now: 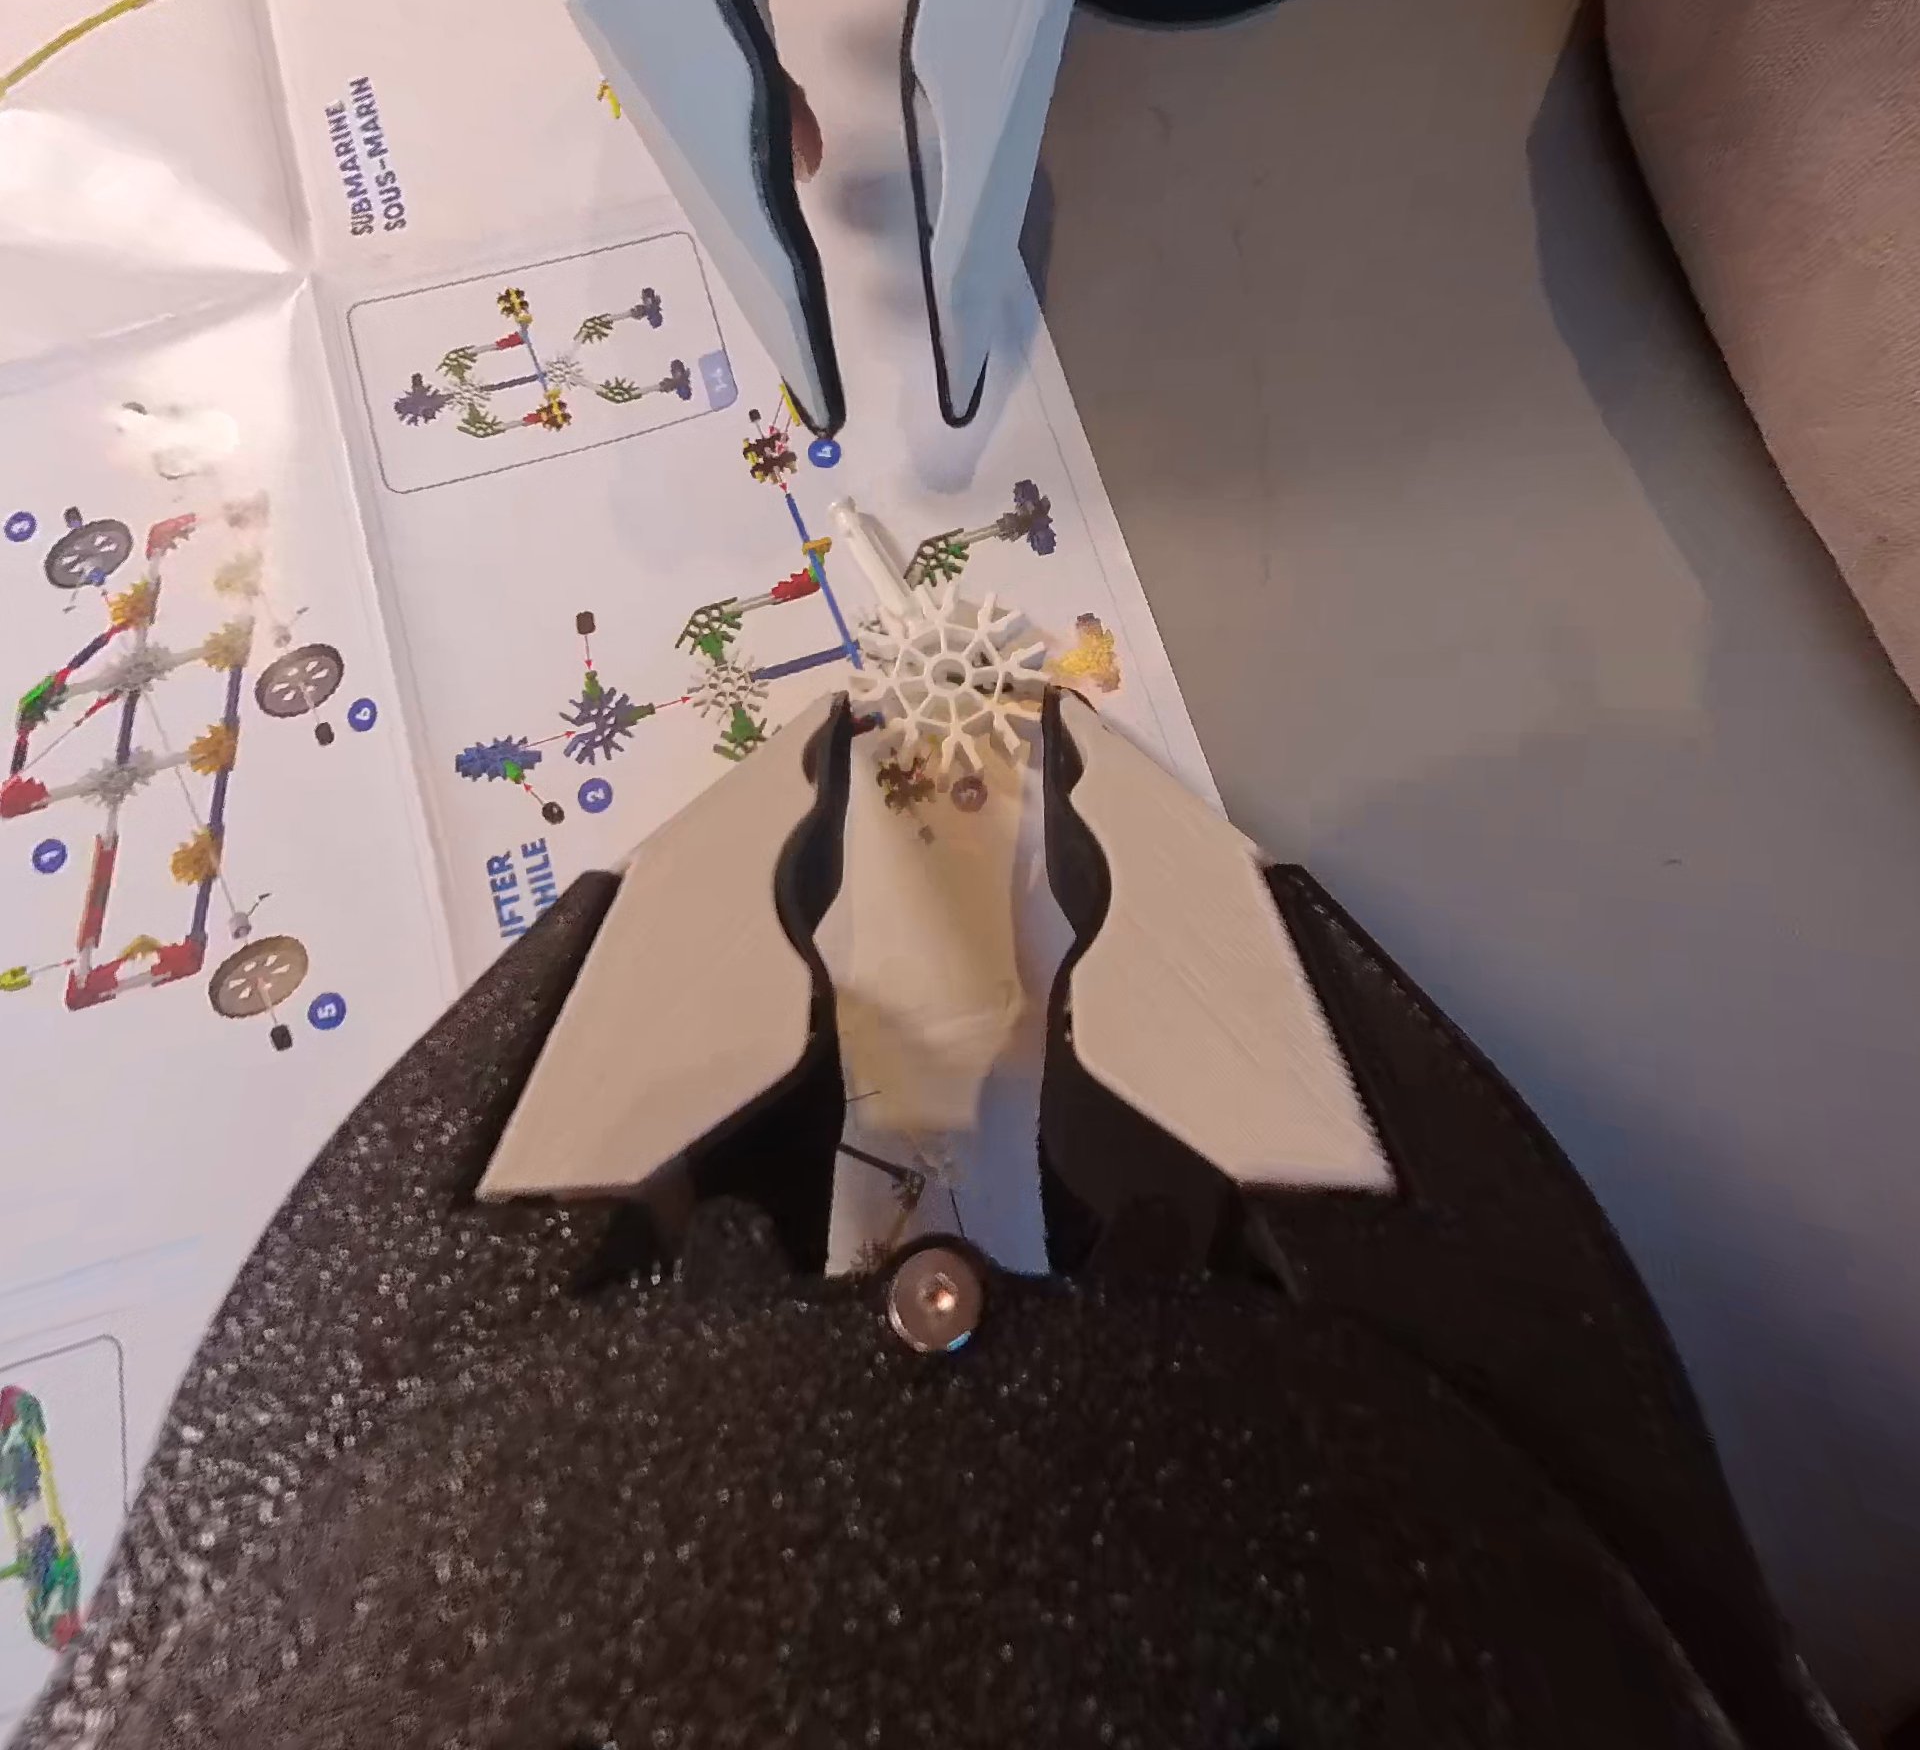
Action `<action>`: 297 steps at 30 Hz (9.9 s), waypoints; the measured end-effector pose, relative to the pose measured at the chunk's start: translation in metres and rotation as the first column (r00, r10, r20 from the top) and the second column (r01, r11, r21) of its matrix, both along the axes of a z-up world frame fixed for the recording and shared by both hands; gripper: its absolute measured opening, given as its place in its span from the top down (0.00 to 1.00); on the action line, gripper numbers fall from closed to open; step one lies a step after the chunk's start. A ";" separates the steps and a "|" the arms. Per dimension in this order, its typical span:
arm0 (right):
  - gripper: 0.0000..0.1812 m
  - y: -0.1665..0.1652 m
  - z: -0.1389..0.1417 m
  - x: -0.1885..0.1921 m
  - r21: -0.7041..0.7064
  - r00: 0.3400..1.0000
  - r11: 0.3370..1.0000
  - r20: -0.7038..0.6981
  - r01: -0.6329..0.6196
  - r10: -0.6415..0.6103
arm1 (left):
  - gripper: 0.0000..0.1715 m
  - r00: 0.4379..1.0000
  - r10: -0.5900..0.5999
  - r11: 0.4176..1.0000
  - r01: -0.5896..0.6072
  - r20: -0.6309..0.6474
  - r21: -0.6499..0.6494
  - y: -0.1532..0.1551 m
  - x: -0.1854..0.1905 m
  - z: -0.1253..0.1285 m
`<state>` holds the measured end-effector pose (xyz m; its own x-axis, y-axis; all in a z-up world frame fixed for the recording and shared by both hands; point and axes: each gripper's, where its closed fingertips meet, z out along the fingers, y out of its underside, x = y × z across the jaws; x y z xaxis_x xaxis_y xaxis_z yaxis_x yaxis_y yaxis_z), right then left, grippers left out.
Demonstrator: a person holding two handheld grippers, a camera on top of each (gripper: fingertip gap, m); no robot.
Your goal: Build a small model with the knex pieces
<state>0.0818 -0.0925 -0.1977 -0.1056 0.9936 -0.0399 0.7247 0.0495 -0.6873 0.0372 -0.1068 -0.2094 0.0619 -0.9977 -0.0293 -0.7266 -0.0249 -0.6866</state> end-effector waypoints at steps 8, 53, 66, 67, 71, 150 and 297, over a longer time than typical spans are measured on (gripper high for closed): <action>0.90 0.008 0.005 -0.006 -0.004 0.995 0.999 -0.087 0.038 -0.039 | 0.80 0.875 0.483 0.876 -0.483 0.039 -0.015 0.018 -0.022 0.008; 0.91 0.027 0.004 -0.041 -0.012 0.995 1.000 -0.099 0.006 -0.007 | 0.85 0.913 0.399 0.917 -0.400 0.083 -0.010 0.009 -0.016 0.005; 1.00 0.121 0.016 -0.048 0.019 0.917 0.933 -0.194 0.360 -0.350 | 0.83 0.801 0.590 0.807 -0.588 0.102 -0.054 0.030 -0.062 0.017; 1.00 0.123 0.014 -0.051 0.029 0.921 0.934 -0.177 0.356 -0.346 | 0.82 0.805 0.586 0.810 -0.584 0.092 -0.055 0.027 -0.064 0.016; 1.00 0.134 0.008 -0.065 0.079 0.935 0.936 -0.120 0.343 -0.332 | 0.85 0.835 0.546 0.837 -0.542 0.066 -0.073 0.015 -0.068 0.012; 0.97 0.121 0.006 -0.042 0.111 0.977 0.970 -0.031 0.215 -0.213 | 0.98 0.876 0.477 0.879 -0.476 0.074 -0.026 0.010 -0.056 0.004; 0.84 0.029 -0.010 -0.037 0.046 0.999 0.999 0.037 -0.008 0.006 | 0.92 0.939 0.344 0.939 -0.343 0.030 -0.027 0.027 -0.034 0.005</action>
